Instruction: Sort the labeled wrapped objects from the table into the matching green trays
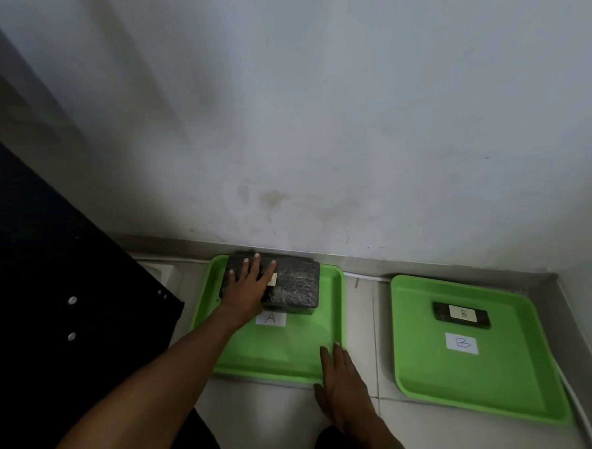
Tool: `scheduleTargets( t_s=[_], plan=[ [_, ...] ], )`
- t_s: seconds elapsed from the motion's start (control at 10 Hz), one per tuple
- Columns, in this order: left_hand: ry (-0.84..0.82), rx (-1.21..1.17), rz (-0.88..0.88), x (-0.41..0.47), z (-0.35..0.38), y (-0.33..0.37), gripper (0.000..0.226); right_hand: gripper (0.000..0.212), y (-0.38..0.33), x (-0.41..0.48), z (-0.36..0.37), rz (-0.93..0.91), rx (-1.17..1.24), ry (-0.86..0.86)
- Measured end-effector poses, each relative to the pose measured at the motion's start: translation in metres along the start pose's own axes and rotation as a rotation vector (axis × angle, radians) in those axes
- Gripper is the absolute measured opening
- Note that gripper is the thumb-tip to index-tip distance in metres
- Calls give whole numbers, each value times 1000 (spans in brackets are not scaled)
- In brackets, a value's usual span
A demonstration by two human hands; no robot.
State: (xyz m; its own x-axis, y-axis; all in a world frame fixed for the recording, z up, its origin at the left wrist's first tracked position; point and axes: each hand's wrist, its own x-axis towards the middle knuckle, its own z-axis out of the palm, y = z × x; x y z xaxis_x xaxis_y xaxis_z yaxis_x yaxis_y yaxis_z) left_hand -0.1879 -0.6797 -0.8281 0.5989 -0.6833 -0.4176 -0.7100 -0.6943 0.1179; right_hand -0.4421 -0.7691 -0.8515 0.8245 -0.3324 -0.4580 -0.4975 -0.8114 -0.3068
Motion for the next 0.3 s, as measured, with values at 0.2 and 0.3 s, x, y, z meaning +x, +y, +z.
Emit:
scheduleTargets(
  t_s=[0.2, 0.3],
  plan=[
    [82, -35, -5, -45, -18, 8, 99, 71, -22, -19, -38, -9, -3, 91],
    [158, -24, 68, -70, -34, 18, 92, 71, -34, -27, -66, -32, -21, 177]
  ],
)
